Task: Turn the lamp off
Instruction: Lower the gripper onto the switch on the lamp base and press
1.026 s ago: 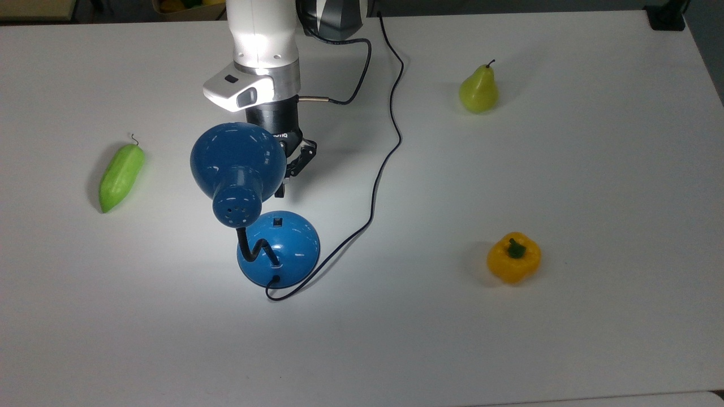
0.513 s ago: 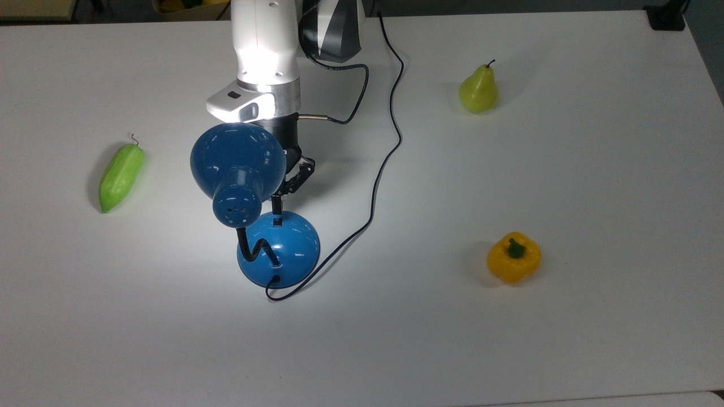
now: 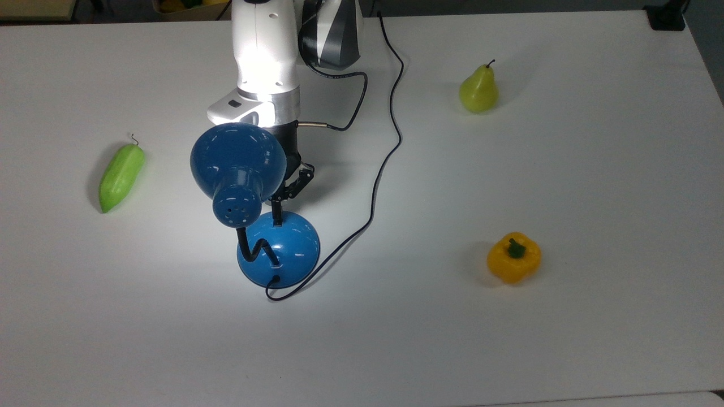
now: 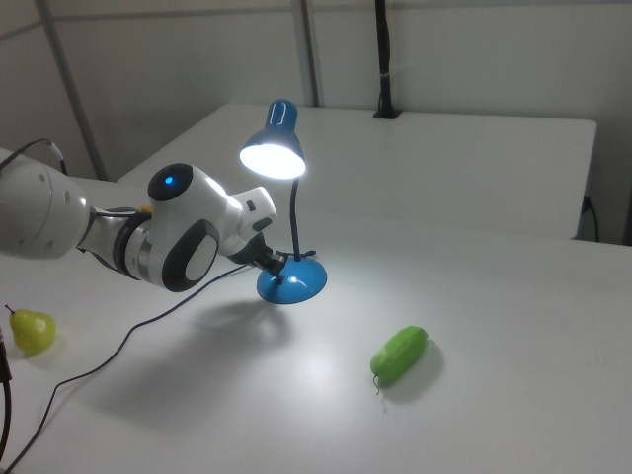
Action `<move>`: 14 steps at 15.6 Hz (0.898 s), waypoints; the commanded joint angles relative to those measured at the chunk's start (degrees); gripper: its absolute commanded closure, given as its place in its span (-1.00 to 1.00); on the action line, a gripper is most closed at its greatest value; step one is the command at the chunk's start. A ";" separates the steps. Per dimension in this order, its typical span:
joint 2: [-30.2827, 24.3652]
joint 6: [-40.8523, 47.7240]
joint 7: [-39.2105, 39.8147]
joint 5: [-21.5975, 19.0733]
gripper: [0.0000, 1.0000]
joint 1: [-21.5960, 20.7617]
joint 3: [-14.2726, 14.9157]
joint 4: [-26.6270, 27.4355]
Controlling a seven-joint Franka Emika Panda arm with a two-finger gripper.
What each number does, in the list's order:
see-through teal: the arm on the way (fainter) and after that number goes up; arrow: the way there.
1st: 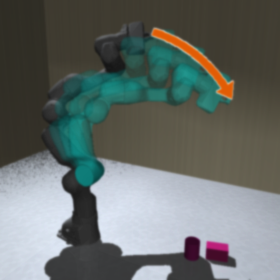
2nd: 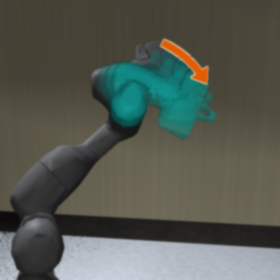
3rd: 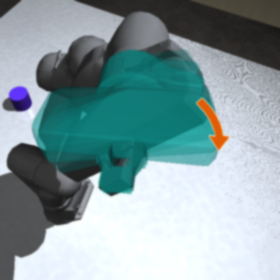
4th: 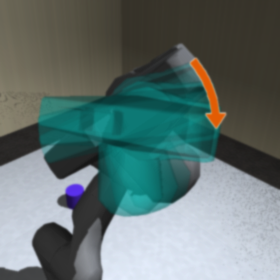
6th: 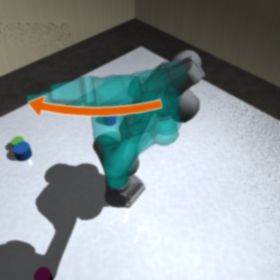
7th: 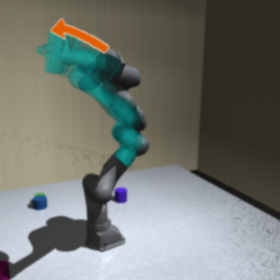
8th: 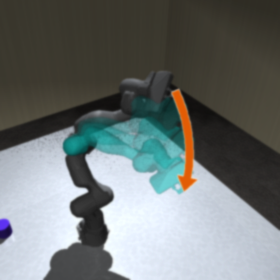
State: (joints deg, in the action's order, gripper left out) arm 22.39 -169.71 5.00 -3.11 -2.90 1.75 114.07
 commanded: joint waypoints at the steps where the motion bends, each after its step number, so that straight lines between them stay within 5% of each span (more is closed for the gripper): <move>1: 1.51 -1.32 -0.78 1.52 1.00 0.26 0.18 -1.22; 14: 3.27 -1.15 -0.60 2.93 1.00 0.97 0.18 -0.86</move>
State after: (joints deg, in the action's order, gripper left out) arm 24.36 -169.78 5.00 -1.27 -1.83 1.75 113.29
